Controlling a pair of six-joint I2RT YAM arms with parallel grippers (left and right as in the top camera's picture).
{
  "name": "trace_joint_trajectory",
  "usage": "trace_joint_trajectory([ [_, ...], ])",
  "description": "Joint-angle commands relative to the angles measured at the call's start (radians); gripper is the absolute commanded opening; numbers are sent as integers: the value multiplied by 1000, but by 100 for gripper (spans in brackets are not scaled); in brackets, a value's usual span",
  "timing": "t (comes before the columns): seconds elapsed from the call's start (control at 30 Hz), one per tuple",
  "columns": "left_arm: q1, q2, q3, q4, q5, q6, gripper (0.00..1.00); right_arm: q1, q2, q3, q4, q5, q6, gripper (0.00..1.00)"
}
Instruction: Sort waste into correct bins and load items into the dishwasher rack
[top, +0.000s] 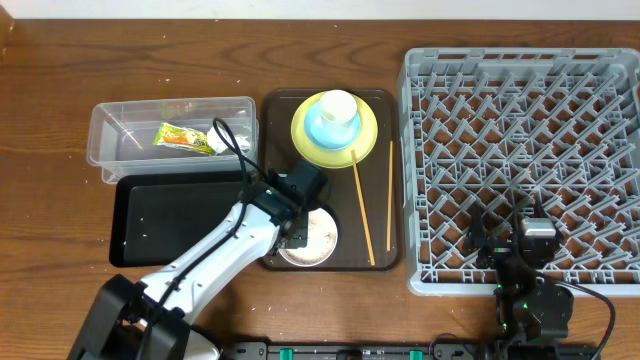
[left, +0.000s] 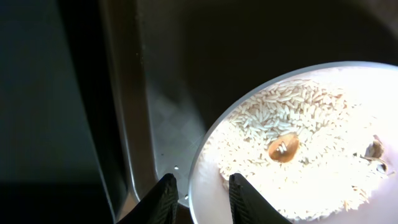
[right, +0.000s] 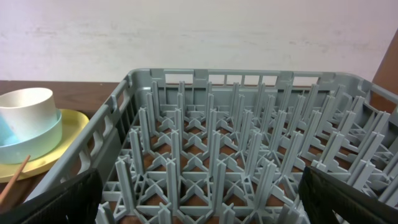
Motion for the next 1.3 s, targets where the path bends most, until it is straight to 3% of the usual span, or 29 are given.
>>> trace_joint_trajectory([
  [0.0, 5, 40, -8, 3, 10, 6, 31, 4, 0, -2, -3, -4, 3, 99],
  [0.33, 9, 75, 6, 34, 3, 7, 22, 4, 0, -2, -3, -4, 3, 99],
  [0.7, 90, 68, 38, 88, -84, -2, 21, 4, 0, -2, -3, -4, 3, 99],
  [0.8, 101, 68, 38, 135, -76, -1, 23, 4, 0, -2, -3, -4, 3, 99],
  [0.9, 101, 68, 38, 144, -57, -1, 34, 4, 0, -2, -3, -4, 3, 99],
  [1.27, 118, -55, 71, 104, -121, 3, 34, 4, 0, -2, -3, -4, 3, 99],
])
